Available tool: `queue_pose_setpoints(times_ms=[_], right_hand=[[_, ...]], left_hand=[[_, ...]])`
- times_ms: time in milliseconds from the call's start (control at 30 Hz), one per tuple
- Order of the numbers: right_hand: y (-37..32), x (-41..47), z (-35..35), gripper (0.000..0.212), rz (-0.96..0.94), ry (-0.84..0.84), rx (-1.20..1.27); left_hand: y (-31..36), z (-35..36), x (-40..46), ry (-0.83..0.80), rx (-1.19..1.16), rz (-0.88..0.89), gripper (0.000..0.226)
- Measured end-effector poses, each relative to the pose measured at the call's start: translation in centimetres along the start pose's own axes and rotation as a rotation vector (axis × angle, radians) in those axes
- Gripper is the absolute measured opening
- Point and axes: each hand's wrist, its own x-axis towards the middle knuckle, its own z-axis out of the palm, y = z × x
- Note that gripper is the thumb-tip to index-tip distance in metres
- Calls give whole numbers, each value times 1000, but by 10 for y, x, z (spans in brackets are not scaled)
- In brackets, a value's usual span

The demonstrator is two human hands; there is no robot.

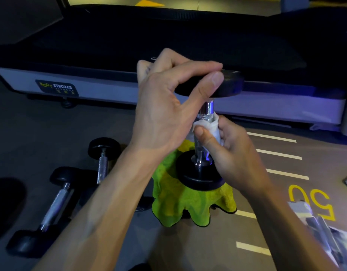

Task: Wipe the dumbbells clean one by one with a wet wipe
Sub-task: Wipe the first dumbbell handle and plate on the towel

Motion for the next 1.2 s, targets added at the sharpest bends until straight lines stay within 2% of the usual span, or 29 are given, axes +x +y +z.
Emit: queue_pose_setpoints(times_ms=[167,267,400,567,667,833,967,1033,1100,1200], right_hand=[[20,-9,-12,38,91,-154,12],[30,-14,-13,42,129,-226,-69],[33,-15,-15,37,118,-183,-32],[30,-16,-10,49,118,-80,-121],[27,-22,-6,38,134,-5,-121],[18,-35,-5,17,58,176,-311],[19,-31,-15,14,52,104,-326],[21,-29,-17,19,41,74,-289],[23,-29,-19,24,36,68,-230],[25,-31,-21,19,34,52,-136]], left_hand=[[-10,-7,-3,-120,-33,-18,31],[-13,-9,-6,-149,-27,-5,29],[-14,-7,-3,-135,-17,-12,25],[-7,-1,-4,-111,-37,24,21],[-1,2,-5,-106,-26,38,18],[8,8,-2,-29,1,22,15],[7,11,0,20,43,14,22],[1,9,-3,-36,59,-4,24],[-3,9,-8,-157,-6,-1,33],[-4,7,-13,-229,-121,12,38]])
